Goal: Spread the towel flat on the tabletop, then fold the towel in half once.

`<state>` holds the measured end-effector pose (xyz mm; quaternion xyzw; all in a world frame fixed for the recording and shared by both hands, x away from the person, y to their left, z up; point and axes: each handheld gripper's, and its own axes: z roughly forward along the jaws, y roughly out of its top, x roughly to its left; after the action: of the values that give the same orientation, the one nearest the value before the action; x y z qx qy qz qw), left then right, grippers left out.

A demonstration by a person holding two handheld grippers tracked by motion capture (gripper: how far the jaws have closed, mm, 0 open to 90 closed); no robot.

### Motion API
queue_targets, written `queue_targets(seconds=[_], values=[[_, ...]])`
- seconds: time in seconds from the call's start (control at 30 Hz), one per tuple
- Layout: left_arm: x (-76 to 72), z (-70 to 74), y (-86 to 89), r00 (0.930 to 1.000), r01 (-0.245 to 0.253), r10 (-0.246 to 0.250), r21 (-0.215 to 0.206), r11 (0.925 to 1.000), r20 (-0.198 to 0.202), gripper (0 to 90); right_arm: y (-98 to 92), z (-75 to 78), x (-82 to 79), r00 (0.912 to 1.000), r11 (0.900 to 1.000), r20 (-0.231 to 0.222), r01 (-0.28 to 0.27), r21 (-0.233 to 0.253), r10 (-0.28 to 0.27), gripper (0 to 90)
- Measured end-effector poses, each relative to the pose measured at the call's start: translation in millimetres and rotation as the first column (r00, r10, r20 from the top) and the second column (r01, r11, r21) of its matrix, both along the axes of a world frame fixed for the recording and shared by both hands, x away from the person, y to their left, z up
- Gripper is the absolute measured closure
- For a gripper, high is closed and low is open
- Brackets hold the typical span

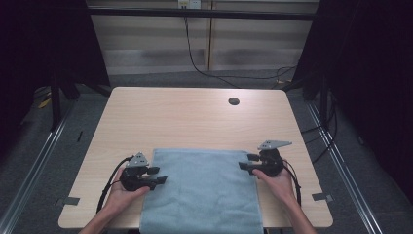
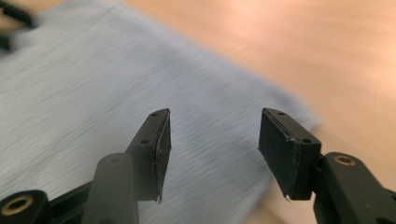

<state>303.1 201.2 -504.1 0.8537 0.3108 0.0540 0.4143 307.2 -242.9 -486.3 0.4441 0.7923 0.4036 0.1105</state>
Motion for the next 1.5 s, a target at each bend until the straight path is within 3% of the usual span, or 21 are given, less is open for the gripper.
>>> queue_targets(seconds=[0.1,0.17,0.37,0.43,0.53,0.67,0.73,0.77,0.8,0.93,0.97,1.03,1.13,1.3,1.43,1.5], values=[[0.2,-0.3,-0.7,0.9999,0.002,-0.002,0.007,1.0000,0.012,48.4,-3.4,-5.3,18.3,0.9995,1.000,0.014,0.028,-0.012,-0.028,41.8],[0.8,-0.6,-0.1,0.9999,0.002,-0.002,0.004,1.0000,0.013,48.3,-4.2,-10.7,26.1,0.9993,0.999,-0.006,0.037,-0.014,-0.037,41.9],[1.4,-0.7,0.0,1.0000,0.001,-0.001,-0.005,1.0000,0.004,48.1,3.4,-16.9,26.0,0.9994,0.996,0.019,0.029,-0.083,-0.028,43.2],[2.7,0.0,-0.3,1.0000,-0.002,0.002,-0.003,1.0000,-0.002,48.0,7.6,-16.9,23.6,0.9988,0.989,0.046,0.025,-0.144,-0.018,49.7],[9.2,3.7,-0.9,0.9997,-0.010,0.010,-0.004,0.9999,-0.024,47.0,10.6,-18.8,21.0,0.9984,0.989,0.057,0.016,-0.150,-0.007,59.8],[24.8,17.2,2.6,0.9980,-0.059,0.060,-0.044,0.9973,0.022,44.9,11.5,-19.2,20.9,0.9981,0.991,0.061,-0.006,-0.132,0.014,76.8],[36.4,19.3,4.9,0.9911,-0.119,0.123,-0.062,0.9909,0.051,44.9,11.3,-18.8,21.2,0.9988,0.993,0.044,-0.015,-0.117,0.021,81.8],[46.7,18.2,3.8,0.9917,-0.124,0.126,-0.045,0.9912,0.029,44.9,11.1,-19.0,21.3,0.9989,0.994,0.042,-0.017,-0.111,0.022,82.8],[50.9,17.2,3.9,0.9890,-0.137,0.139,-0.040,0.9897,0.049,44.9,10.5,-19.3,21.7,0.9990,0.995,0.037,-0.020,-0.099,0.024,83.2],[66.6,11.8,1.9,0.9898,-0.139,0.139,-0.007,0.9903,0.032,44.5,9.4,-19.3,21.8,0.9994,0.996,0.028,-0.018,-0.089,0.021,83.4],[67.8,8.8,0.5,0.9908,-0.134,0.134,0.016,0.9908,0.019,43.5,9.4,-19.5,21.9,0.9994,0.996,0.028,-0.019,-0.086,0.022,83.4],[68.2,3.2,-0.2,0.9897,-0.141,0.139,0.060,0.9882,0.033,43.0,8.8,-19.6,22.3,0.9994,0.996,0.027,-0.021,-0.081,0.023,83.4],[68.1,0.4,-1.0,0.9898,-0.138,0.134,0.089,0.9864,0.048,42.0,9.0,-19.5,22.3,0.9994,0.996,0.026,-0.019,-0.081,0.022,83.3],[63.8,-1.6,-4.5,0.9889,-0.134,0.127,0.098,0.9861,0.077,40.9,9.0,-19.4,23.1,0.9997,0.997,0.016,-0.017,-0.071,0.019,83.7],[57.2,0.2,-6.1,0.9951,-0.070,0.063,0.095,0.9930,0.076,56.2,11.4,-19.2,23.4,0.9996,0.997,0.011,-0.024,-0.067,0.025,84.0],[53.8,0.1,-6.9,0.9979,-0.041,0.037,0.075,0.9963,0.054,73.7,13.5,-19.0,22.7,0.9994,0.997,0.010,-0.033,-0.067,0.034,84.3]])
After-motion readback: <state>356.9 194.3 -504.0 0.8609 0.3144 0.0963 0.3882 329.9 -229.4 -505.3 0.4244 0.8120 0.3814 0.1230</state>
